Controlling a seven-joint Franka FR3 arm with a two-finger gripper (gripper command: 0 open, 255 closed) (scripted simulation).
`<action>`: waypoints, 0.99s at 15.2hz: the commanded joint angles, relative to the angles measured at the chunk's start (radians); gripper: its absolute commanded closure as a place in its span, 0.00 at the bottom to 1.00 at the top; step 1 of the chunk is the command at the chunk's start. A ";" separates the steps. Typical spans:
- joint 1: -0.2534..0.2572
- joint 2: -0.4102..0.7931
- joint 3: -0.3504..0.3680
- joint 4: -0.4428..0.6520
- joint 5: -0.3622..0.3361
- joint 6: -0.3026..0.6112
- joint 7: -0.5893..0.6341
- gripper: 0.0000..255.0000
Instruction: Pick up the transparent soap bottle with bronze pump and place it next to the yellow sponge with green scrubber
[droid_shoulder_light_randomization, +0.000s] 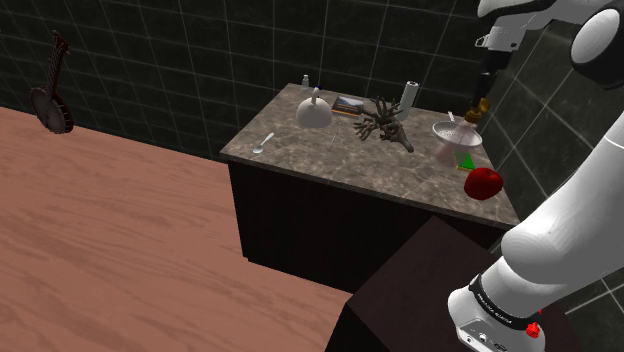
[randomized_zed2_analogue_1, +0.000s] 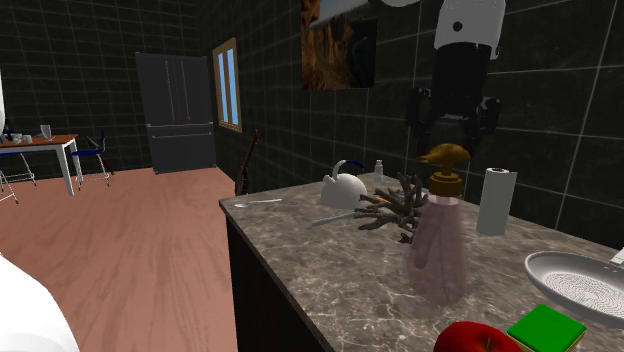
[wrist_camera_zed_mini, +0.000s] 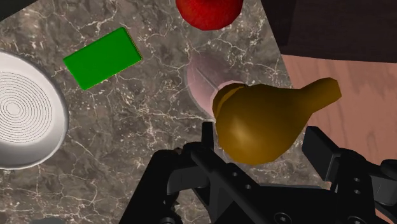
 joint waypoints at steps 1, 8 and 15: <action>0.001 0.000 0.000 -0.024 0.000 0.025 0.000 1.00; 0.001 0.007 0.002 -0.110 0.004 0.117 0.000 1.00; 0.001 0.011 0.002 -0.129 0.006 0.140 -0.001 1.00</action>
